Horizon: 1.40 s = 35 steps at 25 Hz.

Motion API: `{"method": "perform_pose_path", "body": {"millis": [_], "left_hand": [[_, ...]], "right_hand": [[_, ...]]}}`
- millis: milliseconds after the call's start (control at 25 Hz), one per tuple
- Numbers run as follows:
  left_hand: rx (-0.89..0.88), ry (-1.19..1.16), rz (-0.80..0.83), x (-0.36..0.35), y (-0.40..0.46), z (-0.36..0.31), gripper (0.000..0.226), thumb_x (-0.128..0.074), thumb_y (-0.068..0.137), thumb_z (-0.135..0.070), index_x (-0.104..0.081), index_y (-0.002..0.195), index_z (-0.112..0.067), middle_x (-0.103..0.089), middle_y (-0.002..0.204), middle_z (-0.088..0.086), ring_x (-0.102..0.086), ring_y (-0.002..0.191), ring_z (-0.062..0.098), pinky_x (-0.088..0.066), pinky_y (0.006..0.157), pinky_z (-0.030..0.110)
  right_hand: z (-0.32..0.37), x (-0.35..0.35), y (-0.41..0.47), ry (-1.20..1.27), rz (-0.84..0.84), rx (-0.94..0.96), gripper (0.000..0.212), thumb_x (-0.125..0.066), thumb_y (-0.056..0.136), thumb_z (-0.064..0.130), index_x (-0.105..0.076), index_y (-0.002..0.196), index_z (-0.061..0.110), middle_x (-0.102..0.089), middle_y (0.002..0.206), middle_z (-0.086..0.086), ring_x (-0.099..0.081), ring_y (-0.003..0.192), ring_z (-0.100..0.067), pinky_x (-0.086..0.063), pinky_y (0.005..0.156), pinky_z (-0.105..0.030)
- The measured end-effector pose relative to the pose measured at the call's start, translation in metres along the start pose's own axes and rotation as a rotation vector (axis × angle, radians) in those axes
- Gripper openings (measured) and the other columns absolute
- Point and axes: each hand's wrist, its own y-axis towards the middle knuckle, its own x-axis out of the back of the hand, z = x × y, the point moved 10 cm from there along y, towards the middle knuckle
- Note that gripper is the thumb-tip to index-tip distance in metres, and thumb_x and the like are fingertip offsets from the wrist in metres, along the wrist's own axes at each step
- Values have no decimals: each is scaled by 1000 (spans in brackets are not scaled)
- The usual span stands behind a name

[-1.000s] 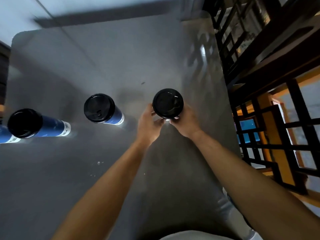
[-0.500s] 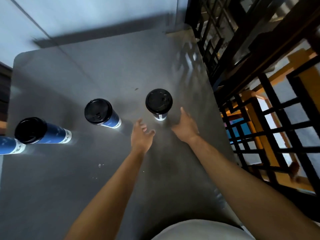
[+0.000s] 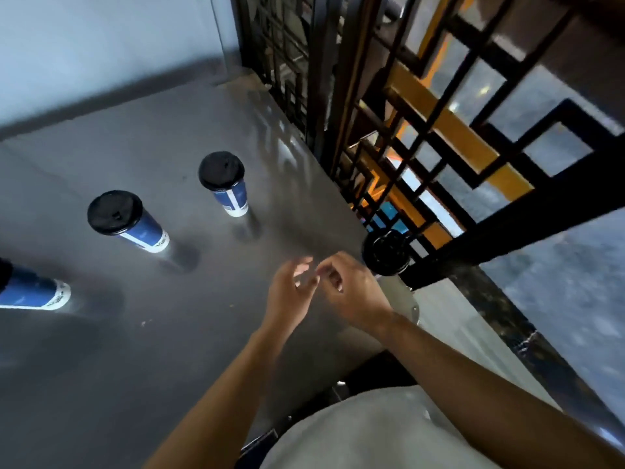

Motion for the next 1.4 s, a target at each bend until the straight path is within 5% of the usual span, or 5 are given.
{"method": "perform_pose_path", "body": {"millis": [240,360,960,1160,1400], "left_hand": [[-394,45,127,-46,-28,-67,74,-74,89,-32,-35,152,-39,-41,151,-9,-41,140,9,-41,110,29],[-384,167,181,-69,-26,-81,79,-65,88,-56,-22,154,-52,-28,162,-4,-24,151,9,-28,111,18],[-10,-102,-193,-68,-28,-69,63,-66,89,1,-60,123,-51,-69,122,-16,-65,117,3,-51,105,31],[56,-313,-191,-44,-38,-63,50,-76,81,-24,-63,112,-61,-68,84,-21,-66,85,1,-53,84,16],[352,-749,-247,-54,-40,-51,32,-59,91,-46,-66,116,-27,-69,118,23,-69,92,34,-59,88,57]], "right_hand": [[-91,72,-78,-24,-239,-107,26,-59,77,34,-40,88,46,-51,91,12,-52,81,3,-41,63,-13],[-104,104,-61,-23,-354,35,51,-68,70,26,-47,117,25,-42,123,-3,-45,112,-2,-43,92,-8],[-99,80,25,220,258,279,69,-83,74,7,-52,133,25,-56,134,-2,-56,127,-15,-51,107,-42],[-85,55,28,560,437,1,55,-62,77,21,-52,126,45,-60,124,1,-67,108,-20,-62,86,-38],[-92,3,12,793,415,-591,43,-60,72,52,-58,109,30,-67,114,-14,-71,95,-31,-59,59,-35]]}}
